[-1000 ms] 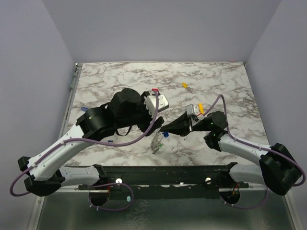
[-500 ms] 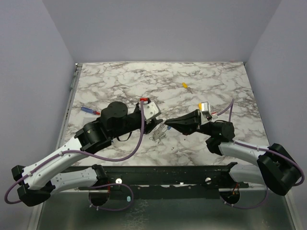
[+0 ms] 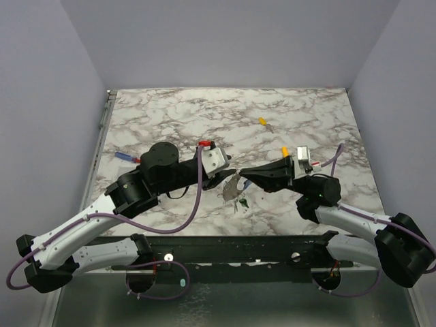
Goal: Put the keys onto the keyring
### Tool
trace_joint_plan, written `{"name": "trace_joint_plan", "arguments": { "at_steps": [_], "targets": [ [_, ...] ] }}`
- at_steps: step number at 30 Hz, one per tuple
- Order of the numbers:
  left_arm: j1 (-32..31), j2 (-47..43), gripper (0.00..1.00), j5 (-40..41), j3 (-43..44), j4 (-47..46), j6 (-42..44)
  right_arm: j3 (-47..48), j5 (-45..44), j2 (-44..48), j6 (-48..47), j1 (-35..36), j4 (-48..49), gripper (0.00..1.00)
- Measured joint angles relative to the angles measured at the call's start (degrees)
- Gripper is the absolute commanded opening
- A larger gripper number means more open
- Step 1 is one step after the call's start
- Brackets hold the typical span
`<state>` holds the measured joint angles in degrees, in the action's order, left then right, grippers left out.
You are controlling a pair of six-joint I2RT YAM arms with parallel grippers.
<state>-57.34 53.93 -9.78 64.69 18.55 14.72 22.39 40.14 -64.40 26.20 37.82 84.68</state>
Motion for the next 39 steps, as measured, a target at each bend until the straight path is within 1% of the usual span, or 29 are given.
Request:
{"name": "trace_joint_plan", "arguments": {
  "at_steps": [3, 9, 14, 16, 24, 28, 34, 39],
  "targets": [
    [0.0, 0.0, 0.42, -1.6, 1.0, 0.9, 0.2, 0.0, 0.0, 0.3, 0.4, 0.0, 0.2, 0.01],
    [0.0, 1.1, 0.36, -4.1, 2.3, 1.0, 0.5, 0.0, 0.0, 0.4, 1.2, 0.0, 0.3, 0.01],
    [0.0, 2.8, 0.34, -5.0, 2.4, 1.2, 0.6, 0.0, 0.0, 0.7, 1.5, 0.0, 0.3, 0.01],
    [0.0, 3.0, 0.31, -5.2, 2.4, 1.3, 0.6, 0.0, 0.0, 1.0, 1.5, 0.0, 0.3, 0.01],
    [0.0, 2.9, 0.31, -5.4, 2.4, 1.4, 0.5, 0.0, 0.0, 1.2, 1.8, 0.0, 0.3, 0.01],
    [0.0, 2.9, 0.32, -5.4, 2.4, 1.4, 0.0, 0.0, 0.0, 1.2, 1.8, 0.0, 0.3, 0.01],
    [0.4, 2.9, 0.43, -5.4, 2.3, 1.3, -0.7, 0.0, 0.1, 1.2, 1.8, 0.0, 0.3, 0.01],
    [0.9, 2.9, 0.43, -5.4, 2.0, 1.3, -1.0, 0.0, 0.2, 1.2, 1.8, 0.0, 0.3, 0.01]
  ]
}}
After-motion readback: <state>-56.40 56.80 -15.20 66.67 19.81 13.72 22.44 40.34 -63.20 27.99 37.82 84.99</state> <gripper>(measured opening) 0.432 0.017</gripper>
